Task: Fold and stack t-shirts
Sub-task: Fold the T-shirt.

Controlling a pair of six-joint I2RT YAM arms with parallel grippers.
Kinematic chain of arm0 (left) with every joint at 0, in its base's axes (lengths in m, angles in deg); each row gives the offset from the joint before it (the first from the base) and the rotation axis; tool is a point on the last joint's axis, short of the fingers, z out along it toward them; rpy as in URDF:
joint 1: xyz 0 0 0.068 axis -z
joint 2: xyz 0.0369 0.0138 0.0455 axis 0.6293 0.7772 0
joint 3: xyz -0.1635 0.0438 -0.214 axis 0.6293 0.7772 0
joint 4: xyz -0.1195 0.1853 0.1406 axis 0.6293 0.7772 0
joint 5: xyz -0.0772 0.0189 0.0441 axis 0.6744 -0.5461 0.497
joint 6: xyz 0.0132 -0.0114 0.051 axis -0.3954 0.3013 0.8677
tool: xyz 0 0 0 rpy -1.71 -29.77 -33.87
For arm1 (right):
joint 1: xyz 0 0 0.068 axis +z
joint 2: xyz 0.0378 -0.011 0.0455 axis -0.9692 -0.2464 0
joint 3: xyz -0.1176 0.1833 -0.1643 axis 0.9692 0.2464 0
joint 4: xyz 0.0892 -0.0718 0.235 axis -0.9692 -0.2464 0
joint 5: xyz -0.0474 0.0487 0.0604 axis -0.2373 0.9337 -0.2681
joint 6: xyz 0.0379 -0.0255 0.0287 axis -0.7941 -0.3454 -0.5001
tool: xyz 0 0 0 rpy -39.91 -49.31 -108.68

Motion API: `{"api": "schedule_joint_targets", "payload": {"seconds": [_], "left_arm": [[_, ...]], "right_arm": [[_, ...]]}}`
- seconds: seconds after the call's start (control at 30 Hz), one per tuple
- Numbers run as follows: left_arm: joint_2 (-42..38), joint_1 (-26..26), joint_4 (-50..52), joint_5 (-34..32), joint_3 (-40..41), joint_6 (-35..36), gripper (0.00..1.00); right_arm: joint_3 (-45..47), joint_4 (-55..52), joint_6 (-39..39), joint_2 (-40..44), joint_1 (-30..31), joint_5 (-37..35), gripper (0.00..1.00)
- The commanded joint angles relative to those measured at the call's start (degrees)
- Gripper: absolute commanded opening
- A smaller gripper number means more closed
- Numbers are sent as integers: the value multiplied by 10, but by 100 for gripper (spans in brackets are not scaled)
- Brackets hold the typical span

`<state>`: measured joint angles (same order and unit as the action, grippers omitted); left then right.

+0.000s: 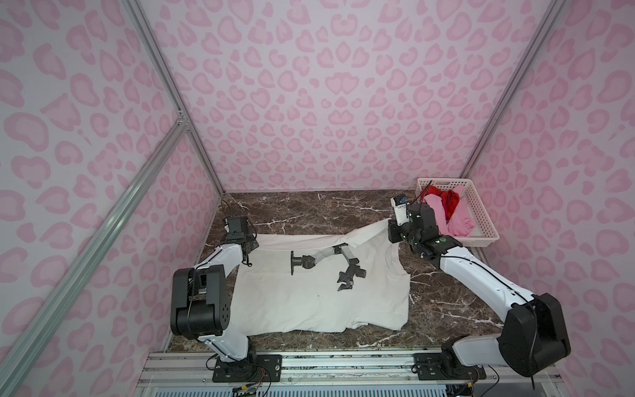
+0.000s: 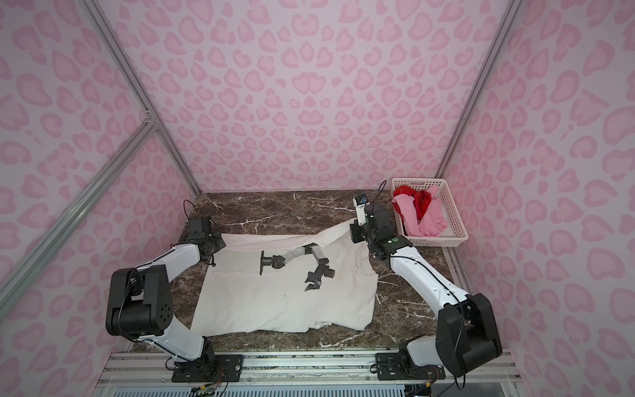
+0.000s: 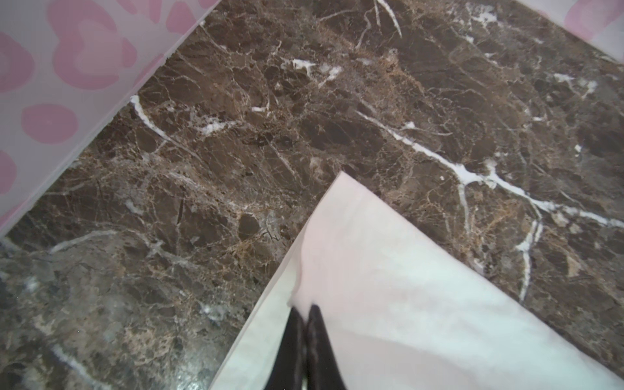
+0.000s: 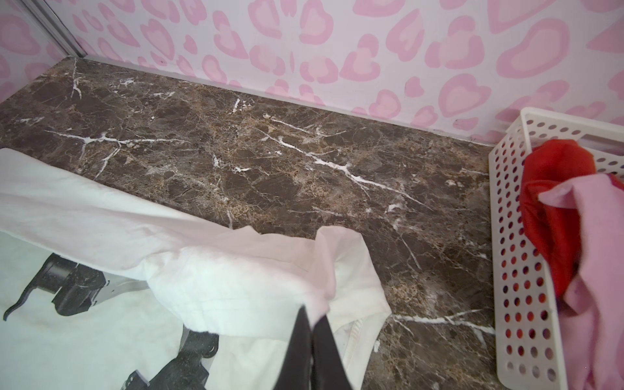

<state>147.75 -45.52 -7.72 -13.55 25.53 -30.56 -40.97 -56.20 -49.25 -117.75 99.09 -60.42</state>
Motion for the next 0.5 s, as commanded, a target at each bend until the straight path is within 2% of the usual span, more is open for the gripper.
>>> {"api": "schedule_joint_targets", "payload": {"seconds": [0.0,0.47], "left_arm": [[-4,-1,4,-4,8,-6,4],[-16,-1,-4,2,54,-6,4]], "right_arm": [[-4,-21,-7,5,0,-2,0],[15,-34,-13,29,0,5,0]]}}
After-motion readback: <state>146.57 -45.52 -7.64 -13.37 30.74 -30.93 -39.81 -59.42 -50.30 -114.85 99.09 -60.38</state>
